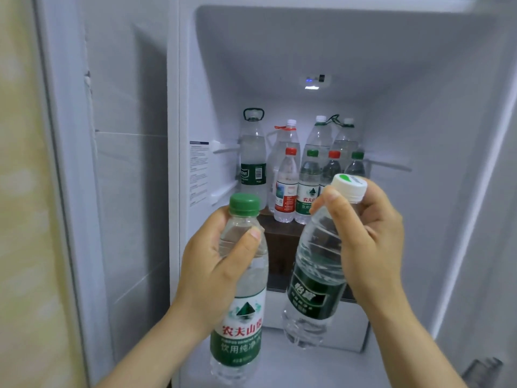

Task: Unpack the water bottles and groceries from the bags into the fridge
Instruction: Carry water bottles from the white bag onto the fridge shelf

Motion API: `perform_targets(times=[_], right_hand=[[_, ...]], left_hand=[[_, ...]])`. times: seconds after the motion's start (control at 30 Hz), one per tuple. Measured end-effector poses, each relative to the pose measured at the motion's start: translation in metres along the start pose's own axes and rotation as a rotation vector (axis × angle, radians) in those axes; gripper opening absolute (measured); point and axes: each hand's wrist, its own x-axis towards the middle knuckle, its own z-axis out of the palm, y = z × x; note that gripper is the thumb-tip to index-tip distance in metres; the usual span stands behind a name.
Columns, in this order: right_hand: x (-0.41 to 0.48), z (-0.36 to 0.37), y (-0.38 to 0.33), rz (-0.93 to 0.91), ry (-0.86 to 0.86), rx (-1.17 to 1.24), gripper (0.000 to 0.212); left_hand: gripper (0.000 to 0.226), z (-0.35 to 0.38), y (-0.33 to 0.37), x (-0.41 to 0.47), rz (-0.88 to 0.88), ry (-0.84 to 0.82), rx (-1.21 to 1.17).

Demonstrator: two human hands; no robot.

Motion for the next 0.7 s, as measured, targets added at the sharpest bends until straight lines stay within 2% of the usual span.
perform_targets(times=[0.1, 0.23, 0.47, 0.7], right_hand=[[0.012, 0.001, 0.021, 0.026, 0.014, 0.0, 0.01], [0.028, 0.005, 0.049, 0.073, 0.016, -0.002, 0.017], [0.063, 0.024, 0.09, 0.066, 0.031, -0.038, 0.016], [0.09, 0.032, 0.126, 0.031, 0.06, -0.116, 0.02]], left_hand=[[0.032, 0.007, -0.017, 0.014, -0.018, -0.002, 0.021], [0.031, 0.013, -0.038, 0.035, -0.049, 0.002, 0.019], [0.003, 0.023, -0.075, 0.089, -0.047, 0.021, -0.021], [0.007, 0.041, -0.1, 0.139, 0.003, 0.017, -0.071]])
